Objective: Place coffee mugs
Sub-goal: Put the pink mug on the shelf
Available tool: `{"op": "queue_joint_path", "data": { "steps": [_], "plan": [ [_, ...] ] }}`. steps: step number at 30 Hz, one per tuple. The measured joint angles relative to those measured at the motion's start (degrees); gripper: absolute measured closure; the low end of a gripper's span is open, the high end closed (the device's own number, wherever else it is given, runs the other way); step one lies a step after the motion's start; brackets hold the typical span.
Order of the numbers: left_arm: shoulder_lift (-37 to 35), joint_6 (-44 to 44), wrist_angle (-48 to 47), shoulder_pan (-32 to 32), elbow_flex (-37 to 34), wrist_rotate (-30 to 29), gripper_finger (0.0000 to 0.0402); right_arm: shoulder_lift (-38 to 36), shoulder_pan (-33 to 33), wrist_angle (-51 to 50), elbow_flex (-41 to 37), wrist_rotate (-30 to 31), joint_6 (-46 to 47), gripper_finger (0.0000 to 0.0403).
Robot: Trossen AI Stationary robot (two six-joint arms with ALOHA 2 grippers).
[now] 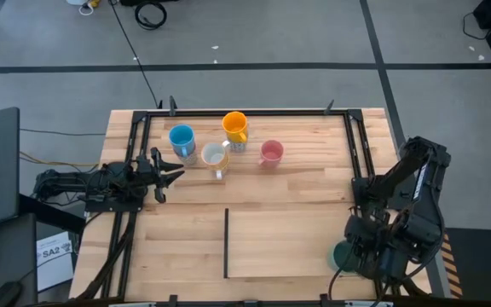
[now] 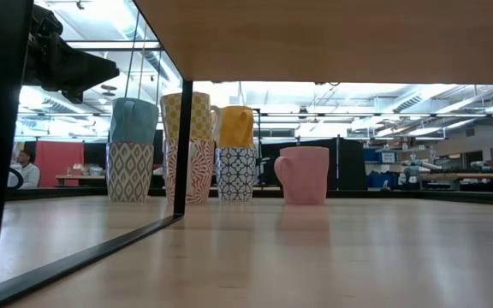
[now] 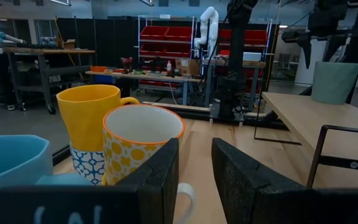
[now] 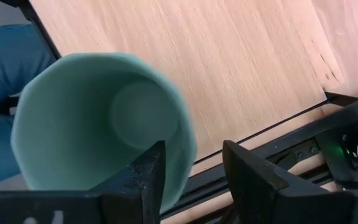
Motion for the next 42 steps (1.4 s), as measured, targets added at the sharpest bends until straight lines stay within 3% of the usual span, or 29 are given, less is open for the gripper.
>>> {"op": "queue_joint_path", "data": {
  "steps": [10, 16, 23, 31, 42],
  "plan": [
    [0.0, 0.0, 0.0, 0.0, 0.0, 0.0, 0.0299, -7.2, 0.0, 0.0, 0.0, 1.8, 0.0, 0.0237],
    [0.0, 0.0, 0.0, 0.0, 0.0, 0.0, 0.0299, -12.7, 0.0, 0.0, 0.0, 9.7, 0.0, 0.0237],
    [0.0, 0.0, 0.0, 0.0, 0.0, 0.0, 0.0299, -18.5, -1.5, 0.0, 0.0, 23.9, -0.2, 0.0237],
    [0.0, 0.0, 0.0, 0.0, 0.0, 0.0, 0.0299, -22.7, -9.7, 0.0, 0.0, 33.1, -9.8, 0.0237],
    [0.0, 0.0, 0.0, 0.0, 0.0, 0.0, 0.0299, -23.9, -28.4, 0.0, 0.0, 34.5, -15.5, 0.0237]
  ]
}}
